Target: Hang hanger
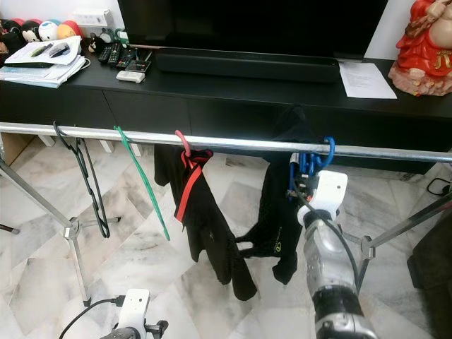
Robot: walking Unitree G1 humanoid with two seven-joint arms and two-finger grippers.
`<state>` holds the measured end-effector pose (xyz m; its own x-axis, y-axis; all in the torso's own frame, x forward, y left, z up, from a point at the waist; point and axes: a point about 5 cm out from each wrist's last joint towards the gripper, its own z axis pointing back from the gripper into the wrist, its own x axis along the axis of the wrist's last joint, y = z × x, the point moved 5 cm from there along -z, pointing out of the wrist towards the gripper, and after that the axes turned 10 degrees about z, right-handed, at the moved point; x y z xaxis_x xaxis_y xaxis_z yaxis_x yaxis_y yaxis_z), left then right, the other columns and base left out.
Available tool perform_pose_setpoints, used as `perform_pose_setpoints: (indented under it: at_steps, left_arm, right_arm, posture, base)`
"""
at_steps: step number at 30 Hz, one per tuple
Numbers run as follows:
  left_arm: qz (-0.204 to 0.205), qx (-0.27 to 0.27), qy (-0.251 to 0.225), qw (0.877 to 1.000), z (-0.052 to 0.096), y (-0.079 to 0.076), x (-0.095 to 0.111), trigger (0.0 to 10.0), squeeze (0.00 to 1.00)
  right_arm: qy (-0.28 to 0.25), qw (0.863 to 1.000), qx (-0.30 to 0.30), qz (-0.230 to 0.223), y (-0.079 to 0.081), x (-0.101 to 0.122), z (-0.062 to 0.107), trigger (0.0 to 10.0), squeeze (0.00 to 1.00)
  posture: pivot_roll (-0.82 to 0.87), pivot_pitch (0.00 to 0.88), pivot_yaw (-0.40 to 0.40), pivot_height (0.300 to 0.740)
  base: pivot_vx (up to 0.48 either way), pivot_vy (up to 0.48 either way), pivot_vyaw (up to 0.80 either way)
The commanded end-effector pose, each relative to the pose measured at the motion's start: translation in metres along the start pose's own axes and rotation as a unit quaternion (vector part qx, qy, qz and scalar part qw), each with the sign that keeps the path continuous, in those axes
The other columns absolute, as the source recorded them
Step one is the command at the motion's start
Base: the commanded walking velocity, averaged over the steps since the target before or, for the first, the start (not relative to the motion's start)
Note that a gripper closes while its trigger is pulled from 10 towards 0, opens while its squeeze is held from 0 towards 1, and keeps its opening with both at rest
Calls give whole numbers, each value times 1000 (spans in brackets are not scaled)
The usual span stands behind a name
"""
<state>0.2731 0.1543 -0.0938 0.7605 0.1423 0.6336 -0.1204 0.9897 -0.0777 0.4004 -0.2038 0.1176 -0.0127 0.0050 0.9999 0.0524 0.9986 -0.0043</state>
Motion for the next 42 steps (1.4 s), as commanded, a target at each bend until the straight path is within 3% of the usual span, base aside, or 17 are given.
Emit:
perform_pose_setpoints:
  at_steps: [1,17,28,31,38,39,40,42]
  left_arm:
    - [-2,-1,18,1000,1,1,-12,10000,0]
    - [2,-2,12,1000,1,0,-11,10000,0]
    - [0,-2,11,1000,1,0,-11,10000,0]
    - [-1,-2,11,1000,1,0,-10,10000,0]
    - [1,-1,9,1000,1,0,-10,10000,0]
    - [1,0,9,1000,1,0,-10,10000,0]
    - [1,0,9,1000,1,1,-10,10000,0]
    - [0,0,9,1000,1,1,-10,10000,0]
  right_arm:
    - [-12,1000,-6,1,-3,2,6,0,0]
    - [-6,999,-40,-3,-13,-27,34,0,0]
    - [-49,996,-70,-18,-20,-13,40,0,0]
    - [-27,998,-64,-9,-17,-22,41,0,0]
    - [140,989,-45,21,-15,-109,68,353,0]
    - [151,987,-42,22,-14,-115,70,4745,0]
    - [171,984,-38,27,-13,-124,74,10000,0]
    - [215,976,-28,31,-11,-143,84,10000,0]
  posture:
    - [49,195,-41,740]
    - [52,200,-46,740]
    - [48,199,-43,740]
    - [47,196,-45,740]
    - [45,187,-44,740]
    - [41,182,-44,740]
    - [39,179,-41,740]
    - [38,177,-38,740]
  base:
    - [0,0,0]
    - [0,0,0]
    - [0,0,0]
    - [0,0,0]
    - [0,0,0]
    - [0,0,0]
    - [0,0,0]
    - [0,0,0]
